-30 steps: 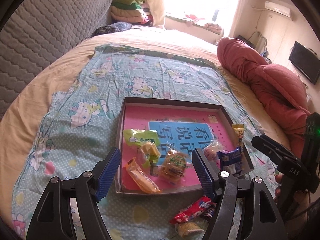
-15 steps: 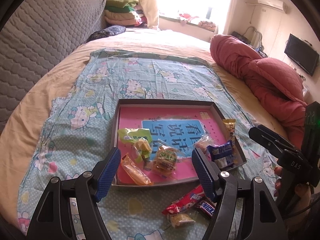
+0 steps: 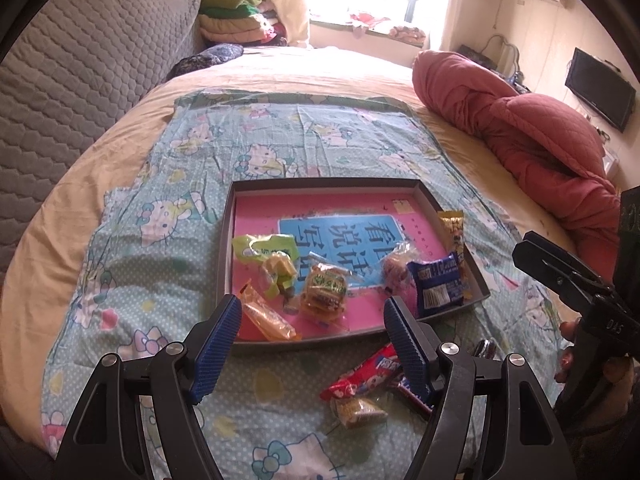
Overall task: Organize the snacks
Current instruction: 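Withdraw both open tools from the tray toward the remaining Snickers and red candy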
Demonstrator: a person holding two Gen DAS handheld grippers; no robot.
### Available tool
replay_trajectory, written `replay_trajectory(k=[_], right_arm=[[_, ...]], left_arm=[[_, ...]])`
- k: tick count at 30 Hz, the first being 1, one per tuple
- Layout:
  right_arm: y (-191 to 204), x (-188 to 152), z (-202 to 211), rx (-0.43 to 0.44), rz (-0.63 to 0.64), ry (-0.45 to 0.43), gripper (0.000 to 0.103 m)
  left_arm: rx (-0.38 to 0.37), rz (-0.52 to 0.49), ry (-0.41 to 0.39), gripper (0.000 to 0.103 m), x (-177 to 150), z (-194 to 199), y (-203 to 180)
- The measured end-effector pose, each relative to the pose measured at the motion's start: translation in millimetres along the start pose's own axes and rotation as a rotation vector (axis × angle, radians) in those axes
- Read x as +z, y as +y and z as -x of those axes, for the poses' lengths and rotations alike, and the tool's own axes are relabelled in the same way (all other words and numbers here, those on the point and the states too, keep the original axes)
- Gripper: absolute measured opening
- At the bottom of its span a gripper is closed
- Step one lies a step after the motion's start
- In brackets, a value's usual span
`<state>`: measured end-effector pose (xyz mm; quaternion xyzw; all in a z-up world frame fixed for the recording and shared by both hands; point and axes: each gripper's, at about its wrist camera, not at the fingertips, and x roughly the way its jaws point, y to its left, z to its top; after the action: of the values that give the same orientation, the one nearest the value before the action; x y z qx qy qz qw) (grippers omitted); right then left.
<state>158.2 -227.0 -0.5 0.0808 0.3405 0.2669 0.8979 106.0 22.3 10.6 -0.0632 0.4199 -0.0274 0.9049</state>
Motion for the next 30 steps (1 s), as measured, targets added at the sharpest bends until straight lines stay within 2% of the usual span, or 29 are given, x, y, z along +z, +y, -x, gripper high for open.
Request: replay_trajectory(k=[6, 14, 19, 25, 30], right_arm=[[7, -3, 8, -0.002, 0.010, -0.028, 0.101], [17, -10, 10, 0.048, 0.019, -0.007, 0.101], [31, -20, 4, 0.049, 0.062, 0.054, 0.101], [53, -38, -3, -0.026, 0.181, 0.123, 0.101], [54, -49, -3, -0.003, 0.173, 0.179, 0.101]], left_arm=[[-0.001, -0.008, 0.000, 0.075, -3, 4, -2], [-0.003, -0.019, 0.018, 0.075, -9, 3, -4], [-0.005, -0.034, 0.046, 0.075, -17, -1, -6], [-0.010, -0.058, 0.073, 0.075, -25, -7, -10], [-0.017, -0.059, 0.100, 0.075, -30, -14, -11]])
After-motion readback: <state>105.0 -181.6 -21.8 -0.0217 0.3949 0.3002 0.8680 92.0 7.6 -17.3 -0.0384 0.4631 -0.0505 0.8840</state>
